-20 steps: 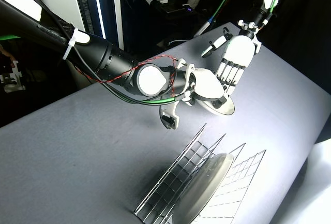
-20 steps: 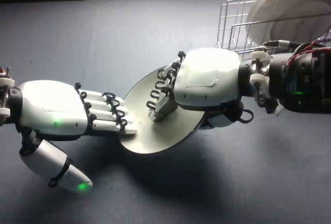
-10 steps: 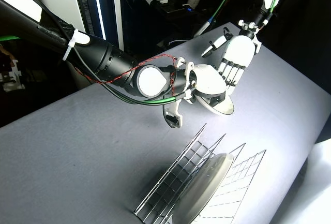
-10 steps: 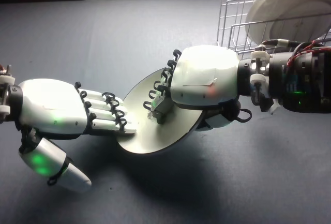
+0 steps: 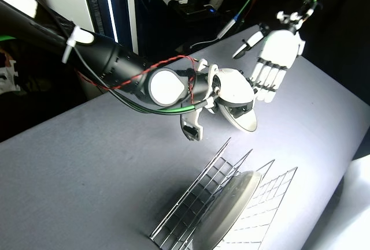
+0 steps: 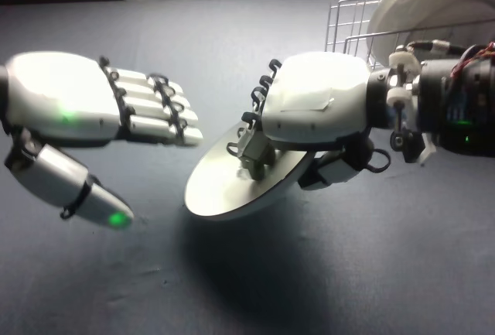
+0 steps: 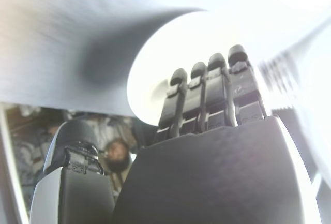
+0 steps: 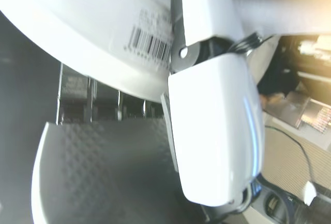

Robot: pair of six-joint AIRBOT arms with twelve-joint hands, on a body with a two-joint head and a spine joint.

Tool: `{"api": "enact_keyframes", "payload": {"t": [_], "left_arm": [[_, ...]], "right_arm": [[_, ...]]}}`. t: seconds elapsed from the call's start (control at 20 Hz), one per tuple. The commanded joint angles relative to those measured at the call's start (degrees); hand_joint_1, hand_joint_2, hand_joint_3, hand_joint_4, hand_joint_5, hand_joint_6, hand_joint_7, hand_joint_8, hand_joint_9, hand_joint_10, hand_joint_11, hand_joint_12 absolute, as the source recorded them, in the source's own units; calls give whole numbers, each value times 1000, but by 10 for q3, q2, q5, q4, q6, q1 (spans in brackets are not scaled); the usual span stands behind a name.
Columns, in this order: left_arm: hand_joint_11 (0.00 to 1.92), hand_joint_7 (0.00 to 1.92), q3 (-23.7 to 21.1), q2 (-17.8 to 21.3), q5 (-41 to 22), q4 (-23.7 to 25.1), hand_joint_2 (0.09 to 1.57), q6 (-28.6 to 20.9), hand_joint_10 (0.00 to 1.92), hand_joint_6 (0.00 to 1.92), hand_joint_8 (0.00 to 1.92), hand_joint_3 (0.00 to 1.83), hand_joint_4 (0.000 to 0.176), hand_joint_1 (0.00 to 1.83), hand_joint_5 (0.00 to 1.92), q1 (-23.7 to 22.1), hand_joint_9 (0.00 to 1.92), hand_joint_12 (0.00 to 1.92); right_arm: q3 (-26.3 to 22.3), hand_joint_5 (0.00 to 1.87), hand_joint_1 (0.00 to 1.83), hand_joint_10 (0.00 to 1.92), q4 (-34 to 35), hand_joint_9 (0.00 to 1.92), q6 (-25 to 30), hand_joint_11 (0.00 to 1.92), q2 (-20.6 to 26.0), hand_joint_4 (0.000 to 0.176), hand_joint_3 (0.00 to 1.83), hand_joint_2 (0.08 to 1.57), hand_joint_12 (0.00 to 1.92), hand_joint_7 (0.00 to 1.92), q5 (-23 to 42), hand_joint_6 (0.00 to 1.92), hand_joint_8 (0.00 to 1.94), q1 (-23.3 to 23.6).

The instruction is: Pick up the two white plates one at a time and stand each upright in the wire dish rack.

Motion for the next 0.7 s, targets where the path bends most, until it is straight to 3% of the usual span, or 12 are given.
{"api": "enact_keyframes", "payload": {"t": [0.0, 0.25, 0.55, 0.65], "left_arm": [[0, 33, 6, 10, -13, -30, 1137, -4, 0, 9, 7, 5, 0, 0, 67, -9, 0, 0], [0, 50, 27, 30, -18, 14, 1127, -29, 3, 13, 11, 0, 0, 0, 89, -50, 7, 0], [0, 21, 20, 68, -14, 151, 1127, -120, 0, 5, 7, 0, 0, 0, 61, -157, 0, 0], [0, 14, 16, 81, -16, 155, 1138, -129, 0, 7, 3, 4, 0, 0, 67, -170, 0, 0]], "right_arm": [[-6, 1056, 1501, 745, 22, 1149, 2, 855, 6, 0, 0, 1045, 1446, 1123, 28, 720, 619, 7], [-59, 1055, 1501, 728, 71, 1154, 3, 859, 49, 0, 1, 1044, 1438, 1128, 30, 727, 612, 31], [-122, 1059, 1501, 744, 154, 1143, 6, 866, 117, 0, 0, 1046, 1432, 1103, 38, 718, 666, 60], [-134, 1090, 1502, 714, 163, 1170, 6, 872, 131, 0, 0, 1036, 1416, 1139, 40, 652, 603, 68]]}}
